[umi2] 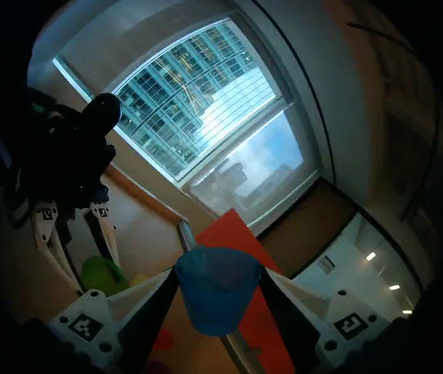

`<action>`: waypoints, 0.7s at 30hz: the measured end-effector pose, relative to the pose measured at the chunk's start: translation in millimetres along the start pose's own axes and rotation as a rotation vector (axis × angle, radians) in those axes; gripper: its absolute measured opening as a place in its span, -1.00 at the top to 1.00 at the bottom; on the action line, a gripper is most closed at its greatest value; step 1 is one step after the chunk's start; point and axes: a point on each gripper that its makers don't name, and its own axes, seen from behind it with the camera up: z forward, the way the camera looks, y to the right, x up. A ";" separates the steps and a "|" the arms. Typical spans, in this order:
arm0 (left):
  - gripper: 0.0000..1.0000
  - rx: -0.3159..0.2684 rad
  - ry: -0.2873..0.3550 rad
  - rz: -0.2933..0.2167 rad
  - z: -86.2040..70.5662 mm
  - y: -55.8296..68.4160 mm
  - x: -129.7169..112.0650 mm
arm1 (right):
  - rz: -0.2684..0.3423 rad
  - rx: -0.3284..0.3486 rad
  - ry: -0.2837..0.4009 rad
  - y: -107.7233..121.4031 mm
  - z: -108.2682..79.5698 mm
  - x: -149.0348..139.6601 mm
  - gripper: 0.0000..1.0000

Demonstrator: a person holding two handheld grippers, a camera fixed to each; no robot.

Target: Pour water

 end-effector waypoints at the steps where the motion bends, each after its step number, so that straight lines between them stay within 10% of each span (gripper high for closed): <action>1: -0.76 0.000 0.001 0.000 0.4 0.1 0.7 | -0.013 -0.001 0.000 0.4 1.0 0.8 -0.86; 21: -0.76 0.006 0.013 0.003 1.9 -1.7 8.1 | -0.213 -0.012 -0.008 10.6 14.0 6.8 -0.86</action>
